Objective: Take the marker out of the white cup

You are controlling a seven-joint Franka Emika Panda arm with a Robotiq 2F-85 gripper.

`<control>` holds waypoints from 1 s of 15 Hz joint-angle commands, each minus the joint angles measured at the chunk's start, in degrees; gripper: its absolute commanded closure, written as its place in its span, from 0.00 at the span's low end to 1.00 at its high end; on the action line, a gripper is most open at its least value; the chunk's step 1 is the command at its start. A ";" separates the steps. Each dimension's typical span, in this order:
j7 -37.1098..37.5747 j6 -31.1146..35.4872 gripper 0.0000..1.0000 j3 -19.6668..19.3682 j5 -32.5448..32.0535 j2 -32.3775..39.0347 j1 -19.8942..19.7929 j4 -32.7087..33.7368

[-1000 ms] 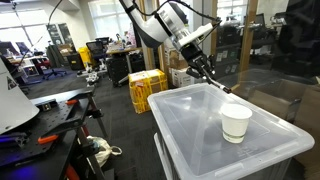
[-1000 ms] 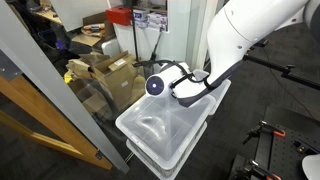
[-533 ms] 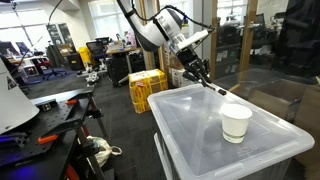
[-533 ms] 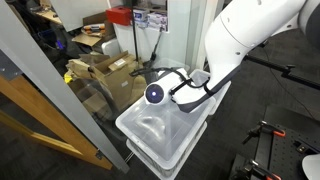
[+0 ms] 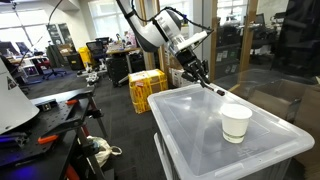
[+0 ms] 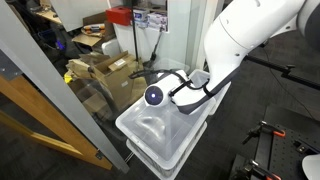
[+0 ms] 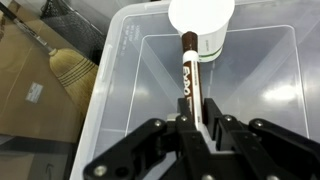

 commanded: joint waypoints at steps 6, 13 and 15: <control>1.52 2.32 0.95 1.86 -2.82 0.85 -0.64 -0.31; 1.57 2.63 0.95 2.74 -3.96 3.68 -0.27 1.24; 1.22 2.62 0.95 2.98 -4.26 4.94 -0.13 2.20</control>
